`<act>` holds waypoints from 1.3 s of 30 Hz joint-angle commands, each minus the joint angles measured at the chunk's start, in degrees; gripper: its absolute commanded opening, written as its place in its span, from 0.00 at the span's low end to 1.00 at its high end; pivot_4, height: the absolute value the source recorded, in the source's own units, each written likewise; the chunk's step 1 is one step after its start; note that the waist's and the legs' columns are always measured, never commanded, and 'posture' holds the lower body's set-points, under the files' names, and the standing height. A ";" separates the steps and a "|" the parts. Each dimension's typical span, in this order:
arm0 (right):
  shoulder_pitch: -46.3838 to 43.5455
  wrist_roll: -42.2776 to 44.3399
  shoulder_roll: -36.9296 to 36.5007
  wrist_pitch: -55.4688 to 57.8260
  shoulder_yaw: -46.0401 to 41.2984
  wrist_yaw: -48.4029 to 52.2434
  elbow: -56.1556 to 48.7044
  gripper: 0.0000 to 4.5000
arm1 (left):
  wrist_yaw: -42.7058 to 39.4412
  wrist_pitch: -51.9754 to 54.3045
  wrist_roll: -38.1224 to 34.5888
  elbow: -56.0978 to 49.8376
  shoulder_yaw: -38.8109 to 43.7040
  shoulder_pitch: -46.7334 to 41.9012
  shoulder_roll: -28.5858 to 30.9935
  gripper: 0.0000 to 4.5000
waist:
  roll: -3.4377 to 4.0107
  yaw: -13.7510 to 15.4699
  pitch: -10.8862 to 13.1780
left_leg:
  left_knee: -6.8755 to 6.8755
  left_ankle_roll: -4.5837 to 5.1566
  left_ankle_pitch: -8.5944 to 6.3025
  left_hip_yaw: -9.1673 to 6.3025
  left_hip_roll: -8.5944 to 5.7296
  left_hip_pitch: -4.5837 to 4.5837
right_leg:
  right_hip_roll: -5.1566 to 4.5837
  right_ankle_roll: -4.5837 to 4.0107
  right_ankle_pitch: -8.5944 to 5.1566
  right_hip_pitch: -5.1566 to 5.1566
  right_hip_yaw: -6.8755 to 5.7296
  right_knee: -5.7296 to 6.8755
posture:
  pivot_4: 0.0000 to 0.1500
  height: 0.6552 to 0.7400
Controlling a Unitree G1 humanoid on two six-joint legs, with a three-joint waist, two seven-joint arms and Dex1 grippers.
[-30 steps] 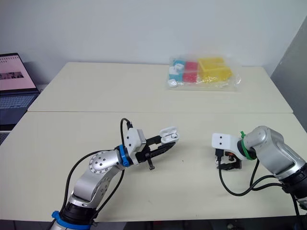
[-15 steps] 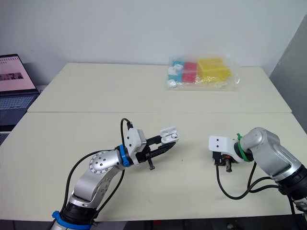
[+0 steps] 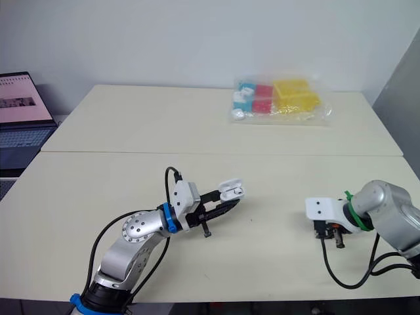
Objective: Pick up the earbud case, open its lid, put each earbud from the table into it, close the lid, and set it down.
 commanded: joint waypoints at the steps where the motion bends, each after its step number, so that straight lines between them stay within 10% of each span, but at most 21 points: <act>1: 2.67 -2.87 -4.91 -8.02 -2.43 0.82 4.59 0.09 | 0.35 -0.11 -0.50 -3.55 -0.05 0.62 0.57 0.18 | 0.01 -0.02 0.00 | -0.02 0.00 0.00 -0.01 0.00 0.01 | 0.00 0.00 0.00 0.01 -0.01 0.00 | 1.00 0.95; 11: 3.82 -4.36 -3.07 -11.75 -4.36 -0.32 8.28 0.09 | 0.22 0.69 -0.88 -4.42 0.20 0.89 1.43 0.18 | -0.01 -0.14 -0.01 | 0.01 0.00 0.00 0.01 0.01 0.12 | 0.02 0.02 0.01 0.07 0.03 0.04 | 1.00 0.95; 20: 4.42 -4.97 -1.86 -13.26 -6.78 -1.47 8.65 0.78 | 0.44 1.32 -1.15 -5.42 -0.10 1.51 1.90 0.18 | 0.00 -0.05 -0.01 | 0.01 -0.01 0.00 0.03 0.00 0.12 | 0.01 0.03 0.02 0.07 0.05 0.04 | 1.00 0.95; 39: 4.17 -6.41 -3.47 3.94 -7.36 -0.89 -1.74 0.79 | 1.93 0.71 -0.09 -4.92 -1.55 2.27 0.08 0.18 | 0.05 -0.11 0.00 | 0.01 -0.01 0.00 0.02 0.00 0.12 | 0.01 0.01 0.01 0.05 0.06 0.08 | 1.00 0.95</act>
